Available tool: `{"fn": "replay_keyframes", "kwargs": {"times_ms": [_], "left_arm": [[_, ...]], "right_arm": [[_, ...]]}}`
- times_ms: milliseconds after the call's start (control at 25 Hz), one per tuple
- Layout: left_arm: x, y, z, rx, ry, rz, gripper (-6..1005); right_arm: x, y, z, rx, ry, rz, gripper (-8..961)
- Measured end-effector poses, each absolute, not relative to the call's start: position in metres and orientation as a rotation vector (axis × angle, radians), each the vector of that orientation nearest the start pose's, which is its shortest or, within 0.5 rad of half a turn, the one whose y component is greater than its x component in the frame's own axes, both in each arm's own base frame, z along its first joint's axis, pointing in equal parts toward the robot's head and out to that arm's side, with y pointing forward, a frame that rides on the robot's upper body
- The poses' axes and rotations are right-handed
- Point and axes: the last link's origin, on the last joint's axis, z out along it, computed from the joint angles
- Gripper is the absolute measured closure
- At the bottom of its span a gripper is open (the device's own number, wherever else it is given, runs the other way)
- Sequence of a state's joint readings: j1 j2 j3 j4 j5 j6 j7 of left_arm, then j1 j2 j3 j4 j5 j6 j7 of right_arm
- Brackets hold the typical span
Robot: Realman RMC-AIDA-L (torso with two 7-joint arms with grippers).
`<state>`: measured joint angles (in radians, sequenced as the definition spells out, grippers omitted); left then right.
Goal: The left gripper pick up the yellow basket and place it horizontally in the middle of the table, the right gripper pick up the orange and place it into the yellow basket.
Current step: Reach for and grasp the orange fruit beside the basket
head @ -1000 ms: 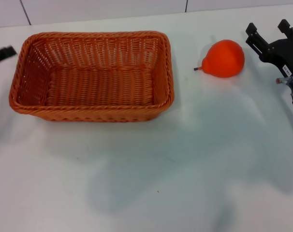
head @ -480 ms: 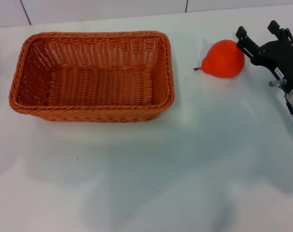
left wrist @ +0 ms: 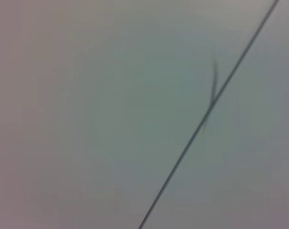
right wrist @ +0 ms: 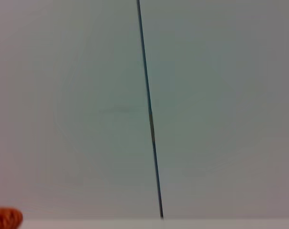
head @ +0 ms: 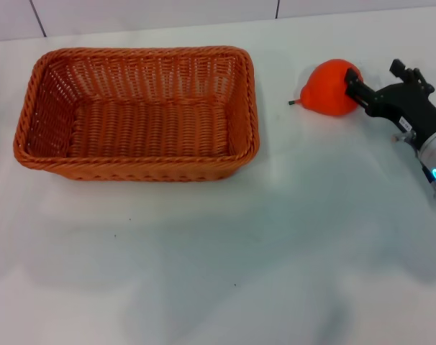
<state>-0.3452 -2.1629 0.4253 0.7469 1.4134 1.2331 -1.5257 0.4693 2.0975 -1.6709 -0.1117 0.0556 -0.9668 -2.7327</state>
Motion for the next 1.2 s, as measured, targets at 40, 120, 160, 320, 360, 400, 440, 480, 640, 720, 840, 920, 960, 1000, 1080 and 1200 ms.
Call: {"fn": "replay_keyframes", "kwargs": {"times_ms": [40, 120, 160, 320, 360, 400, 440, 480, 640, 720, 840, 920, 960, 1000, 1080, 1200], "left_arm": [[-0.33, 0.332, 0.099, -1.599, -0.963, -1.183, 113], [-0.332, 0.327, 0.098, -1.555, -0.931, -1.229, 113], [-0.333, 0.326, 0.097, -1.538, -0.922, -1.241, 113], [-0.335, 0.32, 0.097, -1.495, -0.869, -1.268, 113], [-0.336, 0.319, 0.097, -1.489, -0.861, -1.269, 114], [-0.336, 0.319, 0.096, -1.485, -0.859, -1.271, 114], [-0.336, 0.319, 0.096, -1.483, -0.86, -1.271, 114], [-0.337, 0.318, 0.095, -1.483, -0.864, -1.272, 114], [-0.337, 0.318, 0.092, -1.482, -0.872, -1.272, 115], [-0.337, 0.318, 0.091, -1.482, -0.873, -1.273, 115], [-0.337, 0.318, 0.091, -1.482, -0.872, -1.274, 115], [-0.337, 0.318, 0.091, -1.482, -0.871, -1.274, 115], [-0.337, 0.318, 0.091, -1.482, -0.871, -1.275, 116], [-0.337, 0.318, 0.091, -1.482, -0.871, -1.275, 116], [-0.336, 0.319, 0.09, -1.485, -0.872, -1.277, 116], [-0.335, 0.319, 0.09, -1.49, -0.871, -1.28, 117]], "right_arm": [[0.34, 0.341, -0.036, -0.866, -1.987, -1.453, 34], [0.341, 0.343, -0.04, -0.887, -2.018, -1.446, 36], [0.34, 0.344, -0.042, -0.89, -2.033, -1.441, 38], [0.336, 0.347, -0.047, -0.87, -2.085, -1.417, 42], [0.334, 0.348, -0.048, -0.863, -2.096, -1.411, 43], [0.333, 0.35, -0.048, -0.858, -2.102, -1.408, 44], [0.332, 0.351, -0.048, -0.856, -2.106, -1.407, 46], [0.331, 0.352, -0.048, -0.854, -2.108, -1.406, 47], [0.33, 0.356, -0.049, -0.86, -2.119, -1.408, 51], [0.33, 0.357, -0.05, -0.865, -2.123, -1.409, 53], [0.33, 0.358, -0.051, -0.877, -2.132, -1.413, 57], [0.33, 0.36, -0.052, -0.887, -2.138, -1.415, 59], [0.329, 0.36, -0.052, -0.889, -2.139, -1.415, 60], [0.329, 0.36, -0.052, -0.889, -2.139, -1.415, 61], [0.328, 0.361, -0.053, -0.889, -2.14, -1.413, 64], [0.328, 0.361, -0.053, -0.891, -2.138, -1.411, 67]]}}
